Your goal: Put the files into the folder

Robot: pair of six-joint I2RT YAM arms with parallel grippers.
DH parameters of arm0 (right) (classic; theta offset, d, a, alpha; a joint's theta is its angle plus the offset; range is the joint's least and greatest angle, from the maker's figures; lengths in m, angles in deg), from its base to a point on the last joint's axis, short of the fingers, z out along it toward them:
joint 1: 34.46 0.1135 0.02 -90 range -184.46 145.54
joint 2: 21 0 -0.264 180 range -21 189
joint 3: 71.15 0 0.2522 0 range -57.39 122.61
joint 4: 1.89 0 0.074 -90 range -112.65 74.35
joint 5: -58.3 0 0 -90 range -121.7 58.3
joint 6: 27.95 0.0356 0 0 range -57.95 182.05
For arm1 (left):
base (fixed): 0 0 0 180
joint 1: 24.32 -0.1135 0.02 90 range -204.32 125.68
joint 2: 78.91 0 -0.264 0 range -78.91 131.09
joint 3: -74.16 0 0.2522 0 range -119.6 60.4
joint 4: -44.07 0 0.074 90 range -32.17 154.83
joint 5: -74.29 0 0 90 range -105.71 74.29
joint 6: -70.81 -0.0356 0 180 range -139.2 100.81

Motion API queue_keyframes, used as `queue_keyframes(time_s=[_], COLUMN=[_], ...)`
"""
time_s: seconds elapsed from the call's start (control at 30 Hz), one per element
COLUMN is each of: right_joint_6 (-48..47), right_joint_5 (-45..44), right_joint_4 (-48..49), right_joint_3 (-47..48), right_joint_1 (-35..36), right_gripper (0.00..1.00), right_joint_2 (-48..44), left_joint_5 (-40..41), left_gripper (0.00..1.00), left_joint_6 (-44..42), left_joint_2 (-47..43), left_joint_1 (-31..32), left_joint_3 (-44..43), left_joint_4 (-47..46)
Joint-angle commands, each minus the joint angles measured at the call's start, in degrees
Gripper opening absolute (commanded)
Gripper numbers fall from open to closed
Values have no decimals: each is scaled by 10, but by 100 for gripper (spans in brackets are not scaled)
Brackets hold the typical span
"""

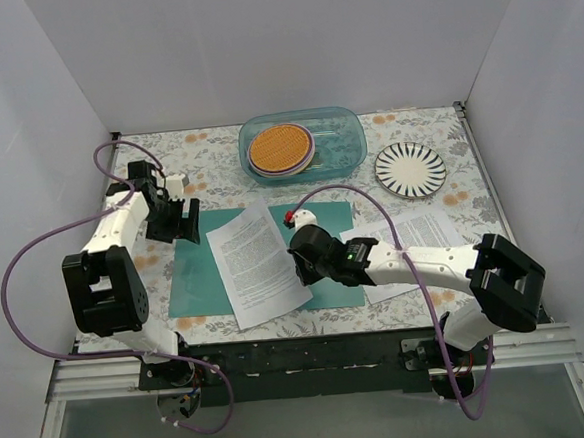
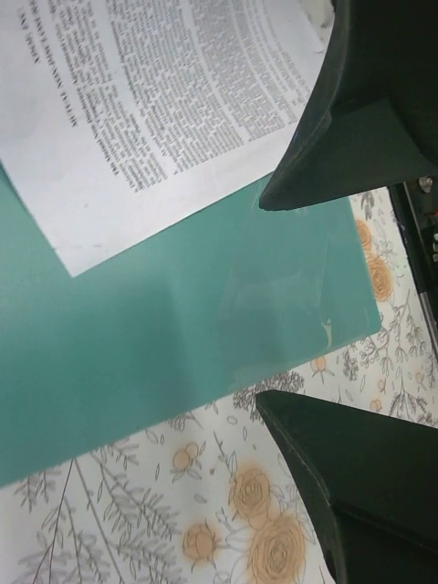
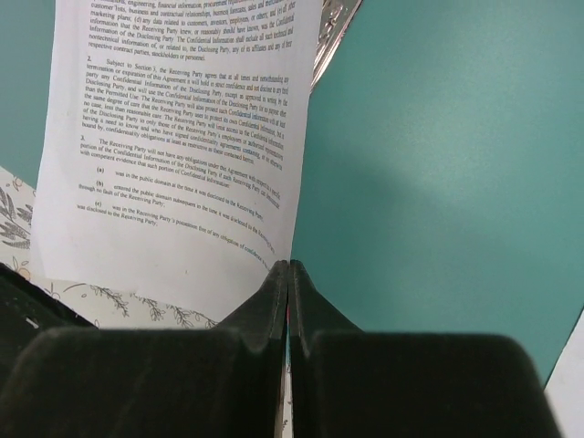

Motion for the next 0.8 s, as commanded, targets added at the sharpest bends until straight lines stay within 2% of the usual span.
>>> queue_keyframes(time_s=[0.0,0.07,0.1,0.13,0.4,0.53,0.63,0.67,0.73,0.77], right_joint_6=[39,65,84,97,173,185,192,197,196,195], right_joint_5=[-17,-12,-14,-18,-42,-29,-13,-4,9,20], right_joint_4=[17,22,28,31,46,86,124,130,153,160], right_joint_3=[-8,-15,-34,-41,-104,-129,-141,-142,-144,-144], right_joint_1=[0,1,6,9,23,23,18,17,14,11], right_gripper=[1,1,1,1,1,2,10,17,23,30], right_joint_2=[-12,-10,-10,-15,-50,-61,-54,-51,-44,-43], left_joint_5=[-63,-41,-12,3,112,121,128,128,151,156], left_gripper=[78,78,78,78,75,75,75,75,74,74], left_joint_6=[-16,-4,9,13,32,33,40,43,47,49], left_joint_2=[-30,-32,-32,-29,16,19,24,26,31,33], left_joint_1=[39,79,130,142,180,187,205,211,232,238], left_joint_3=[-7,24,45,54,91,99,101,101,106,108], left_joint_4=[33,12,-6,-15,-69,-77,-82,-82,-88,-92])
